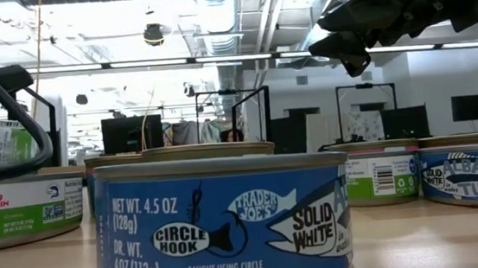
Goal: Stack canned seafood by type on shelf
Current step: Put the green white tuna can on the shelf
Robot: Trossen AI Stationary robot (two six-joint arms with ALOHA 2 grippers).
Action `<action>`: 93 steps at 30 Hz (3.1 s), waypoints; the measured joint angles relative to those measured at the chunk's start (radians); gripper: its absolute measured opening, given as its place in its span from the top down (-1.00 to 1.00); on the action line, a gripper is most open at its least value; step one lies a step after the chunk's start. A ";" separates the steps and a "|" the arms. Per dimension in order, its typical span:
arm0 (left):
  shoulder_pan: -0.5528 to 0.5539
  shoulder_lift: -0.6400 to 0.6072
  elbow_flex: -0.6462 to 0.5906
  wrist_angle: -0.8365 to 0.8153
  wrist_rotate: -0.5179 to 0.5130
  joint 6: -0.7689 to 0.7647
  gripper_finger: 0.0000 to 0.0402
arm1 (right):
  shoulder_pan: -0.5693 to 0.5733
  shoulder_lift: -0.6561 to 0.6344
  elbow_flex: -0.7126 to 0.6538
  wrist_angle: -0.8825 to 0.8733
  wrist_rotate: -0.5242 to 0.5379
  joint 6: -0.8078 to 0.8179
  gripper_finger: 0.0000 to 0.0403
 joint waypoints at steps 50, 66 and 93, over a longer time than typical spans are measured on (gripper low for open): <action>0.359 -0.001 0.370 -0.323 0.396 0.706 -0.20 | 0.000 0.000 0.000 -0.083 -0.004 0.034 -0.21; 0.366 -0.001 0.269 -0.305 0.376 0.677 0.12 | 0.000 0.000 0.000 -0.075 -0.005 0.034 -0.21; 0.993 -0.427 0.279 -0.382 0.461 0.274 0.35 | -0.107 0.000 0.000 -0.068 -0.131 -0.009 -0.21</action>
